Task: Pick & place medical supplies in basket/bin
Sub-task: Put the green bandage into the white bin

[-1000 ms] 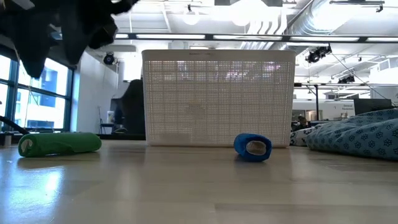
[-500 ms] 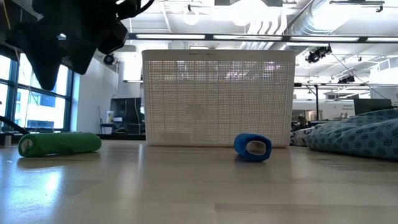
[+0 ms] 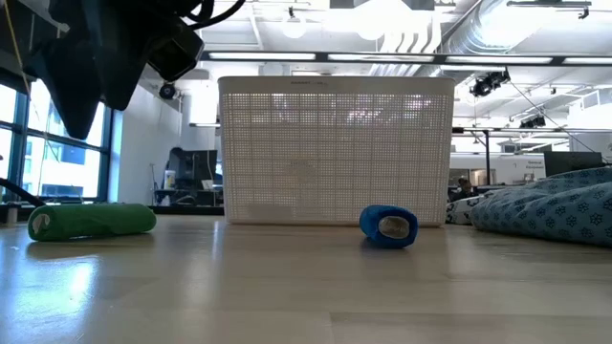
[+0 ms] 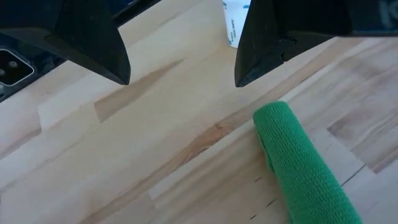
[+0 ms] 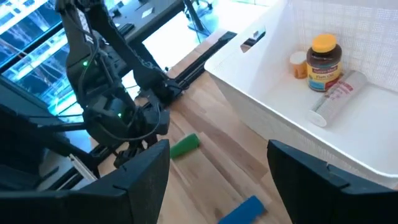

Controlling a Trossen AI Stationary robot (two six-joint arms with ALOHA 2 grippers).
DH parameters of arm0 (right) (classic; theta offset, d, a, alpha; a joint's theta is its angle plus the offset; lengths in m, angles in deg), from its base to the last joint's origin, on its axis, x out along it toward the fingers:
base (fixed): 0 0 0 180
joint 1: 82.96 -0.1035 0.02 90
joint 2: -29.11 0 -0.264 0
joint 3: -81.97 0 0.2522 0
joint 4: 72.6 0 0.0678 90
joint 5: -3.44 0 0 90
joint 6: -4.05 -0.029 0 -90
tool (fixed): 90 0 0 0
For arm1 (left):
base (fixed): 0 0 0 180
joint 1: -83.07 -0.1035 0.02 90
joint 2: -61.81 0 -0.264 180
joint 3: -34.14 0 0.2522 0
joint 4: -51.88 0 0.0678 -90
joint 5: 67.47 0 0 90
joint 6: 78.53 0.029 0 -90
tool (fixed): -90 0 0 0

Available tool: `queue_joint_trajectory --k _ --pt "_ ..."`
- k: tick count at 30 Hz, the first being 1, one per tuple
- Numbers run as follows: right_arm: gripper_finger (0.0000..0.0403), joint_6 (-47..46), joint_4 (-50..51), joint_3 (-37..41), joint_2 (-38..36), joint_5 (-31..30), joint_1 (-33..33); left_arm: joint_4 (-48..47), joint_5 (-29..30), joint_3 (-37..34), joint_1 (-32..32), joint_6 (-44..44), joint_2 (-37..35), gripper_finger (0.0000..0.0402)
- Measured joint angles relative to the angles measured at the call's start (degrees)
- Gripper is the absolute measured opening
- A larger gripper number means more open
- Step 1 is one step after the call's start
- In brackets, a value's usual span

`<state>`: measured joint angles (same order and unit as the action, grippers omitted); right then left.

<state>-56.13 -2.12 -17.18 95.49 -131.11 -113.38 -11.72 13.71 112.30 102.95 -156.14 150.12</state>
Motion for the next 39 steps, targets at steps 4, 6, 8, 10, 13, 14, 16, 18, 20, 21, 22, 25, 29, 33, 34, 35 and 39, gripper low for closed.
queue_joint_trajectory --k 4,6,8,10,13,14,16,18,20,21,22,25,29,33,34,35,39 --pt "0.0259 0.2 -1.4 0.0 1.1 -0.8 0.1 -0.3 -1.4 0.0 0.0 0.9 0.0 0.0321" --pt "0.0259 0.7 -1.9 0.0 1.6 -1.5 0.1 -0.7 -1.5 0.0 0.1 0.9 0.0 0.0321" --pt "0.0259 1.3 -2.8 0.0 2.1 -1.0 0.1 -1.2 -1.0 0.0 0.5 0.8 0.0 0.0321" --pt "0.0259 2.0 -3.7 0.0 2.3 0.9 0.1 -1.4 -0.9 0.0 0.4 -0.3 0.0 0.0321" --pt "0.0259 3.5 -4.4 0.0 2.3 4.0 0.1 -0.9 0.0 0.0 0.4 -0.8 0.0 0.0321" --pt "0.0259 4.0 -4.5 0.0 2.3 5.0 0.0 -1.0 0.8 0.0 0.4 -0.5 0.0 0.0321" --pt "0.0259 5.3 -4.5 0.0 2.3 6.5 0.0 -1.1 3.2 0.0 0.4 0.2 0.4 0.0321" --pt "0.0259 7.2 -4.5 0.0 2.3 7.8 0.0 -1.6 3.8 0.1 0.4 0.9 1.5 0.0321" --pt "0.0259 8.0 -4.5 0.0 2.2 8.5 0.0 -2.3 3.4 0.1 0.4 0.8 2.9 0.0321" --pt "0.0259 8.0 -4.7 0.0 2.2 9.1 0.0 -2.3 2.9 0.1 0.4 0.5 3.7 0.0321" --pt "0.0259 8.2 -4.9 0.0 2.2 9.6 0.0 -2.6 2.5 0.1 0.5 0.4 4.5 0.0321" --pt "0.0259 10.0 -4.9 0.0 2.2 10.9 -0.1 -3.1 3.4 0.1 0.8 0.8 6.5 0.0321" --pt "0.0259 11.7 -5.1 0.0 2.2 12.9 -0.4 -3.9 6.1 0.0 -0.1 -0.4 6.5 0.0321" --pt "0.0259 12.6 -5.1 0.0 2.2 16.6 -0.4 -8.1 7.7 0.0 -1.7 0.5 6.5 0.0321" --pt "0.0259 12.7 -5.1 0.0 2.2 17.2 -0.4 -9.5 7.7 0.0 -2.2 1.5 6.5 0.0321" --pt "0.0259 12.7 -5.1 0.0 2.2 17.5 -0.4 -10.5 7.7 0.0 -2.8 2.6 6.5 0.0321" --pt "0.0259 13.3 -5.2 0.0 2.2 15.9 -0.4 -9.1 8.0 0.0 -4.9 5.2 6.5 0.0321"
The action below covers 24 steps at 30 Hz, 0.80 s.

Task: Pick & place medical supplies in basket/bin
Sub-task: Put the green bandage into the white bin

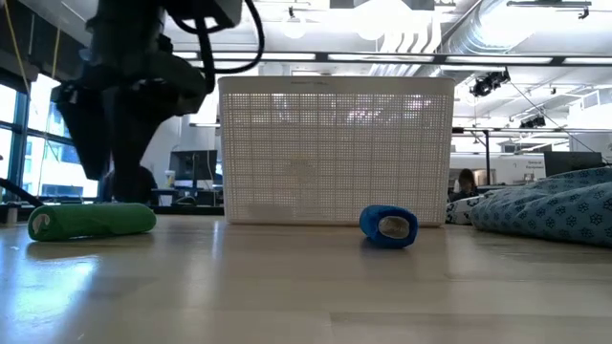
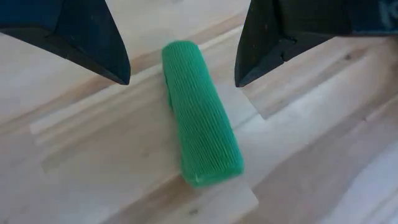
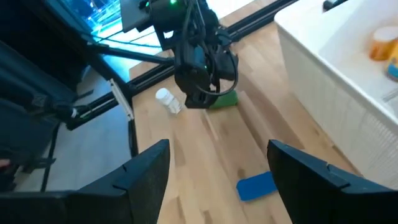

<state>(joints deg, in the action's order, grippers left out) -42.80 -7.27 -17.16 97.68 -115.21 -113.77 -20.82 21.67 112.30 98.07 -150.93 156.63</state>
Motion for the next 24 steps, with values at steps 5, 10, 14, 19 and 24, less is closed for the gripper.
queue_joint_trajectory --k 5,10,14,19,24 --pt "0.0259 1.6 -1.8 0.0 0.0 -2.2 0.3 2.9 -0.6 -1.0 -1.3 2.7 0.5 0.0321" --pt "0.0259 3.4 -3.4 0.0 0.0 -2.9 1.2 4.4 -1.3 -3.2 -1.6 3.2 0.5 0.0321" --pt "0.0259 3.3 -3.3 0.0 0.0 -3.1 2.1 6.3 -1.1 -3.5 -1.5 4.6 0.6 0.0321" --pt "0.0259 3.1 -3.6 0.0 0.0 -4.0 3.6 9.0 -2.4 -6.5 -2.9 7.3 0.9 0.0321" --pt "0.0259 2.8 -5.2 0.0 0.0 -3.0 5.6 12.3 -5.3 -10.8 -3.5 7.7 0.9 0.0321"
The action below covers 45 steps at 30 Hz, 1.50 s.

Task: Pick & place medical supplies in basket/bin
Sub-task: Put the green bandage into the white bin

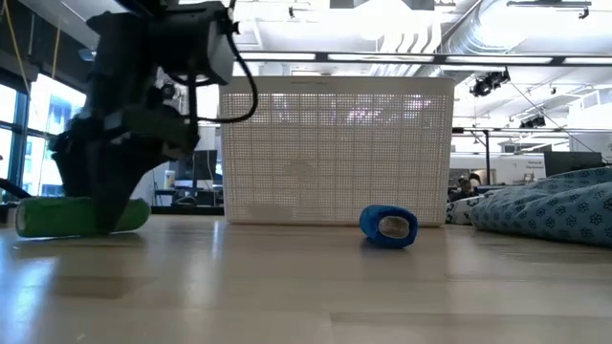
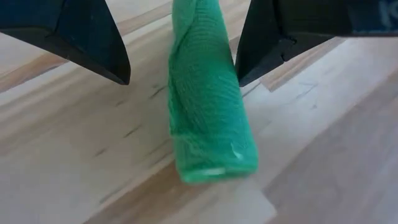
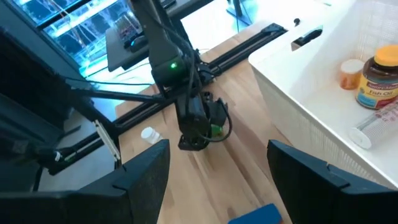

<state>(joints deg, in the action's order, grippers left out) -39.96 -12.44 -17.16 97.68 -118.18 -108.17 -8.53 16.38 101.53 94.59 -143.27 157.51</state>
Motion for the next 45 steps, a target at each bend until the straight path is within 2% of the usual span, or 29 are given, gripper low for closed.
queue_joint_trajectory --k 5,16,24,30,36,45 --pt "0.0259 -1.3 0.1 0.0 0.0 -2.3 0.2 2.2 -1.1 -1.2 0.1 0.3 0.0 0.0315" --pt "0.0259 -2.5 0.0 0.0 0.1 -9.0 0.2 3.2 -0.8 -1.2 0.1 2.4 0.0 0.0244" --pt "0.0259 -4.0 -0.1 0.0 0.1 -13.9 0.2 3.6 -2.3 -1.2 0.1 2.8 0.0 0.0225" --pt "0.0259 -3.5 -1.7 0.0 0.0 -11.7 0.2 4.2 -2.6 -1.2 0.1 3.1 0.0 0.0225" --pt "0.0259 -3.7 -1.7 0.0 -0.3 -3.9 -0.7 5.9 -2.7 -1.2 0.1 2.1 0.0 0.0225" --pt "0.0259 0.3 -2.4 0.0 -1.9 -3.3 -2.6 7.1 -5.3 -1.2 0.1 -1.8 0.0 0.0225"
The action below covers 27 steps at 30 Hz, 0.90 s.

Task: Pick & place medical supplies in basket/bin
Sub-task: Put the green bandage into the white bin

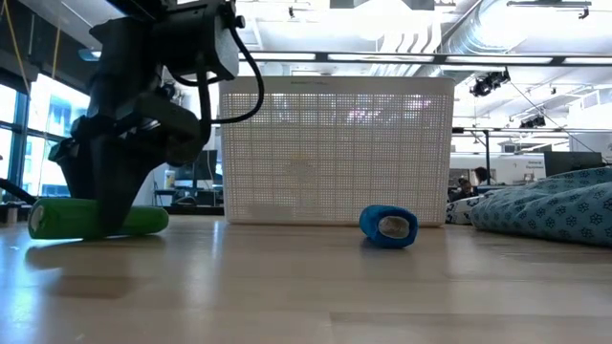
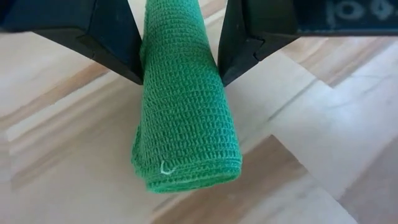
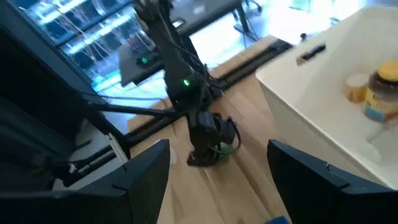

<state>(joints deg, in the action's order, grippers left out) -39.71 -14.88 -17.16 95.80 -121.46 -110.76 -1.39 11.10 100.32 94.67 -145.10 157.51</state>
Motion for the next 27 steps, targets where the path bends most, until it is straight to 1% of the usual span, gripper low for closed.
queue_joint_trajectory --k 3,7,10,13,17,20,24,27 --pt "0.0259 3.2 -3.4 0.0 -1.3 0.4 0.0 0.3 -1.4 0.0 0.0 -1.5 0.0 0.0225" --pt "0.0259 8.2 -6.8 0.0 -2.3 0.0 0.1 0.7 -1.4 0.0 0.1 -4.3 0.0 0.0225" --pt "0.0259 8.5 -6.9 0.0 -2.7 0.8 0.1 1.3 -1.5 0.0 0.1 -6.2 0.0 0.0225" --pt "0.0259 9.3 -6.7 0.0 -3.5 1.9 0.1 1.4 -2.8 0.0 0.0 -7.5 0.0 0.0225" --pt "0.0259 9.7 -6.5 0.0 -5.1 2.1 0.1 1.4 -3.5 0.0 0.1 -9.5 0.0 0.0225" --pt "0.0259 10.6 -6.5 0.0 -6.5 1.2 0.0 1.6 -4.4 0.0 0.0 -10.4 0.0 0.0225" --pt "0.0259 10.7 -6.5 0.0 -8.4 0.3 0.0 2.2 -4.6 0.0 0.0 -9.1 0.0 0.0227" --pt "0.0259 10.8 -6.5 0.0 -9.5 -1.2 0.0 2.1 -4.5 0.0 0.0 -8.4 0.0 0.0244"
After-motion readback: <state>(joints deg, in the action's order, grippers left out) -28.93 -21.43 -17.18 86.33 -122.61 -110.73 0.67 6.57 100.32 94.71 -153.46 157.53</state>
